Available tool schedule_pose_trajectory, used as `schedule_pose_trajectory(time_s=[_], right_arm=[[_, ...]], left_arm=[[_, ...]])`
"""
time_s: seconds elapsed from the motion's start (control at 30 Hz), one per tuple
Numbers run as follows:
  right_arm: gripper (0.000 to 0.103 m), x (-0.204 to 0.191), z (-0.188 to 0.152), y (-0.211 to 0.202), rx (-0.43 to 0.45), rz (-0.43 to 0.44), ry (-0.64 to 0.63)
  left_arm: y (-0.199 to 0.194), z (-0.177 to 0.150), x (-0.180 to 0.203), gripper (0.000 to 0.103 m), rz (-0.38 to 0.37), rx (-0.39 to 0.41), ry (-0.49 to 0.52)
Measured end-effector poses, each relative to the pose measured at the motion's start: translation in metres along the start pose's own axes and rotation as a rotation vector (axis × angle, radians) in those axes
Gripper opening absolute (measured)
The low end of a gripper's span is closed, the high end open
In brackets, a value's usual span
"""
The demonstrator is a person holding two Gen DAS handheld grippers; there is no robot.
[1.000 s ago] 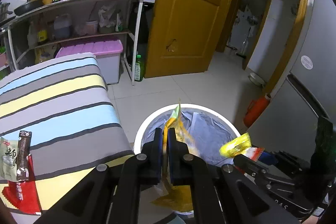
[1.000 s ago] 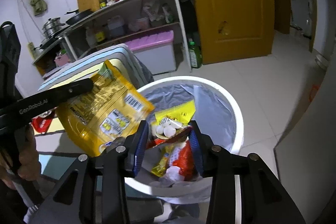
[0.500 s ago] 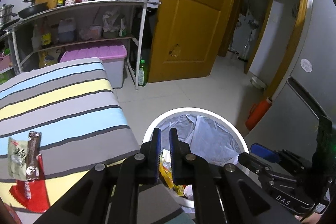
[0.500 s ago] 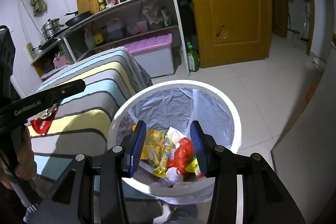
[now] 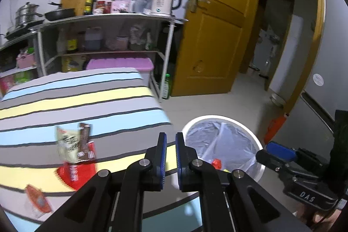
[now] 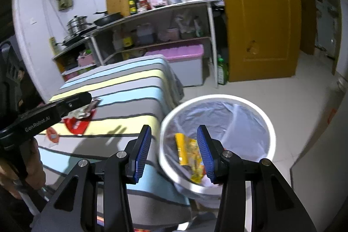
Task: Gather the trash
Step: 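Move both open grippers back toward the table, then grasp the clear cup with pink lid using the left gripper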
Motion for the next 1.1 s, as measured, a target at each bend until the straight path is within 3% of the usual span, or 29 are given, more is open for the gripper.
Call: schedule_pose_trajectory(time_s=[0.33, 0.4, 0.47, 0.7, 0.87, 1.1], right_arm=[[0.045, -0.066, -0.011, 0.005, -0.029, 0.094, -0.082], [0.045, -0.078, -0.013, 0.007, -0.037, 0.109, -0.097], [0.045, -0.09, -0.016, 0.009, -0.044, 0.122, -0.113], [0.045, -0.122, -0.026, 0.02, -0.072, 0.165, -0.154], [0.045, -0.136, -0.034, 0.028, -0.095, 0.181, -0.175], [0.045, -0.153, -0.04, 0.04, -0.123, 0.19, -0.199]], left_arm=[[-0.043, -0.029, -0.065, 0.007, 0.122, 0.003, -0.039], [-0.05, -0.036, -0.077, 0.012, 0.143, 0.001, -0.047], [-0.056, -0.042, -0.091, 0.026, 0.166, 0.001, -0.055], [-0.076, -0.069, -0.133, 0.029, 0.241, -0.008, -0.083], [-0.082, -0.087, -0.156, 0.038, 0.278, -0.023, -0.093], [-0.08, -0.109, -0.176, 0.047, 0.274, -0.048, -0.096]])
Point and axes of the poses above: each gripper's, at about its wrist camera, not at the fingertips, and y roughly the way its jaws point, x to its right, z to its top, the point moved 10 cm from there along y, roughly the way its jaws point, and after that the axes turned 9 degrees about y, right-handed, at the moved point
